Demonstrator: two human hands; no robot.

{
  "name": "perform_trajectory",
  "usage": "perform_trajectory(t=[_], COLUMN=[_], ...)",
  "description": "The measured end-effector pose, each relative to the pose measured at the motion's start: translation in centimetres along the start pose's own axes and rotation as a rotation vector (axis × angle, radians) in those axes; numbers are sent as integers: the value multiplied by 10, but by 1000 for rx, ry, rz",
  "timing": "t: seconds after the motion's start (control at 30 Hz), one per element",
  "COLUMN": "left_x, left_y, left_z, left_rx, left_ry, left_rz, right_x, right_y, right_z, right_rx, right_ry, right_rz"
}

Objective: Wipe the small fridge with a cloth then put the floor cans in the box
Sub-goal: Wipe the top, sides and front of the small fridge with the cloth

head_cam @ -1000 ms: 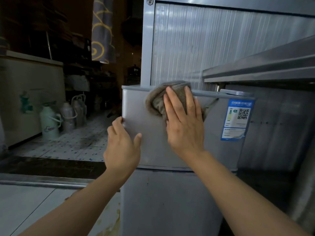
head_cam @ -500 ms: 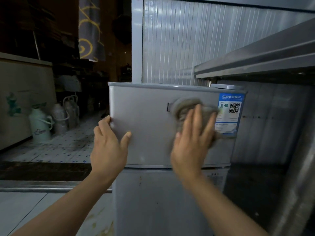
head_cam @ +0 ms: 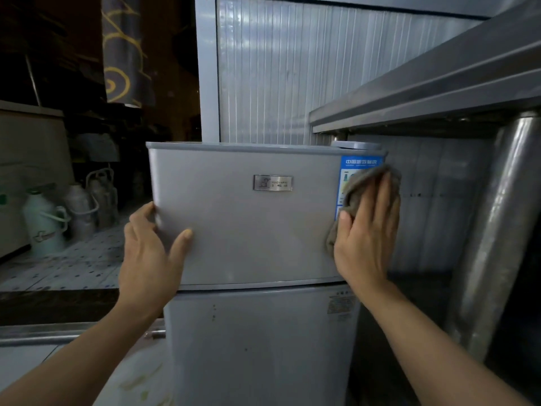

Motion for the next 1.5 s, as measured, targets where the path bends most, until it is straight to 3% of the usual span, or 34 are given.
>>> perform_trajectory(t=[0.27, 0.43, 0.57, 0.8, 0.9, 1.0, 1.07, 1.2, 1.3, 1.4, 1.5], left_x=[4, 4, 4, 5, 8, 8, 11, 16, 16, 17, 18], left_y=[0, -2, -2, -1, 0, -4, -15, -45, -43, -41, -44], left_z=[-5, -5, -6, -7, -11, -16, -26, -53, -58, -61, -64], left_rx=[-14, 2, -12, 30, 22, -3, -38, -143, -181, -182, -166], left_ry=[-56, -57, -61, -130, -154, -221, -211, -54, -61, -87, -98], left_rz=[-15, 5, 5, 35, 47, 32, -32, -93, -75, -74, -63], right_x=[2, 27, 26, 14, 31, 53, 59, 39, 32, 38, 54], right_y=[20, -65, -72, -16, -64, -135, -143, -88, -45, -58, -118], right_z=[-11, 29, 35, 10, 4, -6, -5, -30, -54, -67, -77], right_rx=[36, 108, 130, 156, 29, -299, -413, -427, -335, -242, -496], right_ry=[75, 123, 135, 130, -7, -104, -120, -37, -16, -18, -77], right_rz=[143, 10, -47, 157, 116, -37, -75, 12, 127, 173, 74])
Point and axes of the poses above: each hand's wrist, its own y-axis towards the middle knuckle, its own x-axis out of the palm, z = x × y, the point moved 5 cm from there along y, towards the middle knuckle, and after that the axes turned 2 degrees about -y, right-handed, at the moved point
